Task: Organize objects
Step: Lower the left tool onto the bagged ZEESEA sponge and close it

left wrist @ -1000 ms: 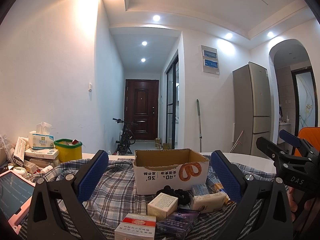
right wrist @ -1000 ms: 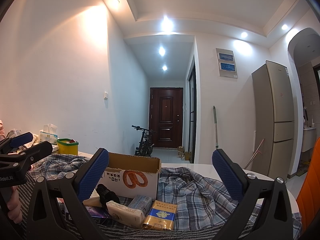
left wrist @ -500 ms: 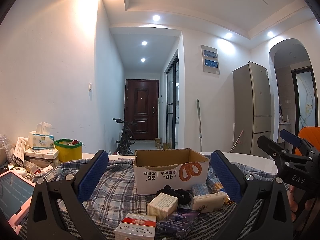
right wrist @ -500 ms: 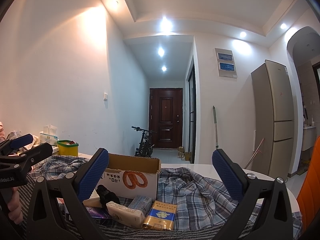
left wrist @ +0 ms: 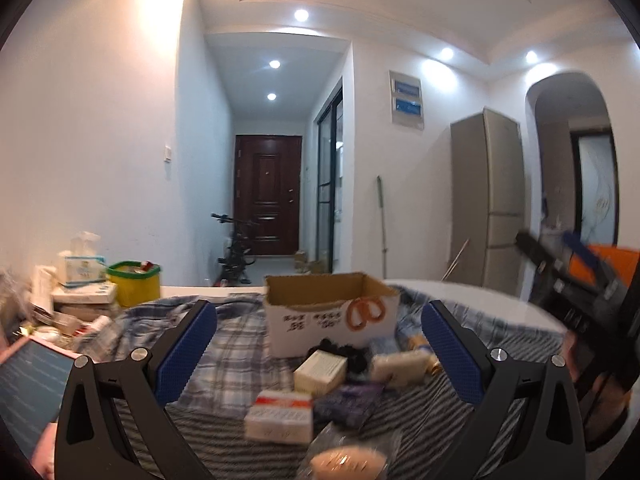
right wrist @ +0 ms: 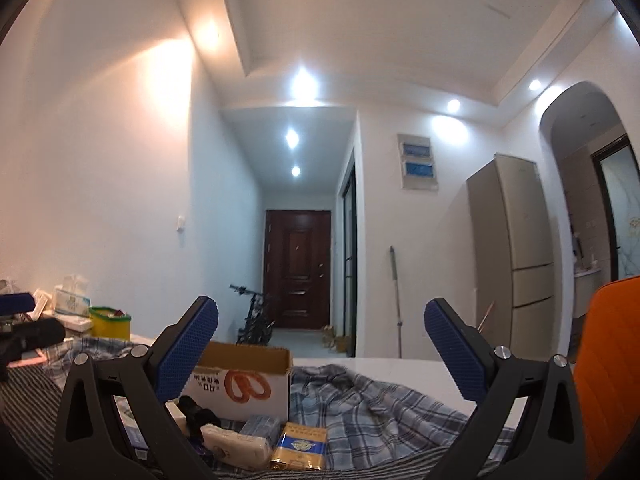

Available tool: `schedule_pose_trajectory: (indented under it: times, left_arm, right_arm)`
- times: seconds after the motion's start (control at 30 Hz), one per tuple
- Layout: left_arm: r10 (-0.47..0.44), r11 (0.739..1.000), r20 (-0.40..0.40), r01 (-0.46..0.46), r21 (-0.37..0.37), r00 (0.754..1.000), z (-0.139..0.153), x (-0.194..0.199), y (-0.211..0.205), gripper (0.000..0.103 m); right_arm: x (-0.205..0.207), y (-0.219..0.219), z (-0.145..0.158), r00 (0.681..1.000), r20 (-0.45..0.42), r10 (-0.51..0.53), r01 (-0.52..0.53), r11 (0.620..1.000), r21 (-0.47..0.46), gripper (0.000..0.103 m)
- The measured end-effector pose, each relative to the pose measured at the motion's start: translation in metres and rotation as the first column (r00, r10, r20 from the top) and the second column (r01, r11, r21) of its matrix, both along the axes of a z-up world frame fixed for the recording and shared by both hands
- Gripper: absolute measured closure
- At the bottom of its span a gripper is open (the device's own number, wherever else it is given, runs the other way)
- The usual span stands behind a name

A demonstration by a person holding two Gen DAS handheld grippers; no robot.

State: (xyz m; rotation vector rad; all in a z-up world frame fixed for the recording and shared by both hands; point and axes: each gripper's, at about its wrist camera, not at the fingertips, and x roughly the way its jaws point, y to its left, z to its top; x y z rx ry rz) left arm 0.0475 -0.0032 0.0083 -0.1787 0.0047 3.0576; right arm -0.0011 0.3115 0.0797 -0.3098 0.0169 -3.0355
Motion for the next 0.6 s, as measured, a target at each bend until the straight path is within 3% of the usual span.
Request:
schedule_pose_trajectory:
  times: [0.1, 0.27, 0.43, 0.6]
  left_arm:
    - [0.065, 0.998, 0.037, -0.064, -0.028, 0.997, -0.008, 0.012, -0.001, 0.0]
    - [0.013, 0.999, 0.127, -0.02, 0.051, 0.992, -0.027, 0.019, -0.007, 0.0]
    - [0.019, 1.0, 0.16, -0.017, -0.012, 0.987, -0.043, 0.018, 0.006, 0.0]
    - [-0.013, 1.0, 0.282, 0.009, 0.013, 0.959, -0.059, 0.0, 0.009, 0.0]
  right_arm:
    - [0.01, -0.003, 0.007, 0.996, 0.073, 0.046, -0.047, 0.999, 0.009, 0.0]
    - [0.021, -0.011, 0.001, 0.994, 0.112, 0.021, -0.024, 1.0, 0.019, 0.0]
    - [0.024, -0.012, -0.013, 0.983, 0.18, 0.039, -0.044, 0.999, 0.024, 0.0]
    - [0.027, -0.006, -0.017, 0.979, 0.199, 0.044, -0.048, 0.999, 0.017, 0.0]
